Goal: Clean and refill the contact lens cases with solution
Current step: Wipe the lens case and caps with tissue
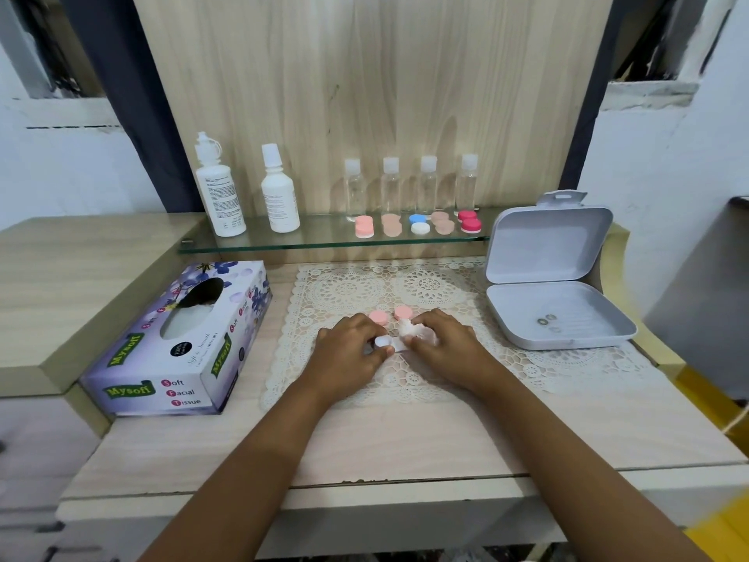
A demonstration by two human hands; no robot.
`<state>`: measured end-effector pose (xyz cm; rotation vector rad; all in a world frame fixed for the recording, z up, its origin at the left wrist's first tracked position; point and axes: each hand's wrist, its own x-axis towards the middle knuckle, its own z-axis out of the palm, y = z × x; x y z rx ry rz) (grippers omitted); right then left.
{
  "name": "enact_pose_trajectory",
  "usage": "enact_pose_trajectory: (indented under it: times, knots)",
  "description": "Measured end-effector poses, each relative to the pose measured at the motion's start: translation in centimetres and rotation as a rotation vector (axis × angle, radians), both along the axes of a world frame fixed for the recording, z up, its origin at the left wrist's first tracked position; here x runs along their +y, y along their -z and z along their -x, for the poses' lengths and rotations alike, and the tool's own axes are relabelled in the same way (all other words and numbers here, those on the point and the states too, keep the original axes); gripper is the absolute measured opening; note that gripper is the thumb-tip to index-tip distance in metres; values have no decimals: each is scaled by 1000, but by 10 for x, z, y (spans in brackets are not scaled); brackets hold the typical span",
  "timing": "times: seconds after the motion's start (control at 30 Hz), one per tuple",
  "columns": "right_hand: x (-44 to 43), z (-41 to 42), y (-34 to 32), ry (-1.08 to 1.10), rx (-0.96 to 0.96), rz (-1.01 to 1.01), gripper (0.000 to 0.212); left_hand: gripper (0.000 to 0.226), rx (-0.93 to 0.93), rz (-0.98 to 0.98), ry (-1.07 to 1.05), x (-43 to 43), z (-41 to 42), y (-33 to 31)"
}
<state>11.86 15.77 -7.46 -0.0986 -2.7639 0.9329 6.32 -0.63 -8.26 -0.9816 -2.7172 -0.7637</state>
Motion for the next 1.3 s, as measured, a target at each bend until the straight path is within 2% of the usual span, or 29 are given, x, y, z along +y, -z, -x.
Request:
enact_pose_trajectory:
  times: [0.1,0.13,0.37,0.53,0.63,0.8,1.13,1.3]
  knots:
    - [-1,-2,-3,50,76,265,21,27,3,1,3,0,0,0]
    - [-1,-2,-3,58,108,285,20,26,2,0,2,0,0,0]
    - [-1,-2,7,20,232,1,16,27,3,-7,4,0,-1,0]
    - [-5,-5,9,-35,218,-135,31,27,-2,-7,3,0,-2,0]
    - [-3,-6,7,-65,185,-235,48,27,-9,-6,2,0,-2,-1]
    - [2,-4,7,-53,180,-236,52,27,-6,-2,0,0,-2,-1]
    - [-2,-1,8,-50,87,-340,27,28,-6,-1,2,0,-1,-1]
    - [-2,-4,6,-29,89,-123,23,29,-3,-4,1,-1,-1,0]
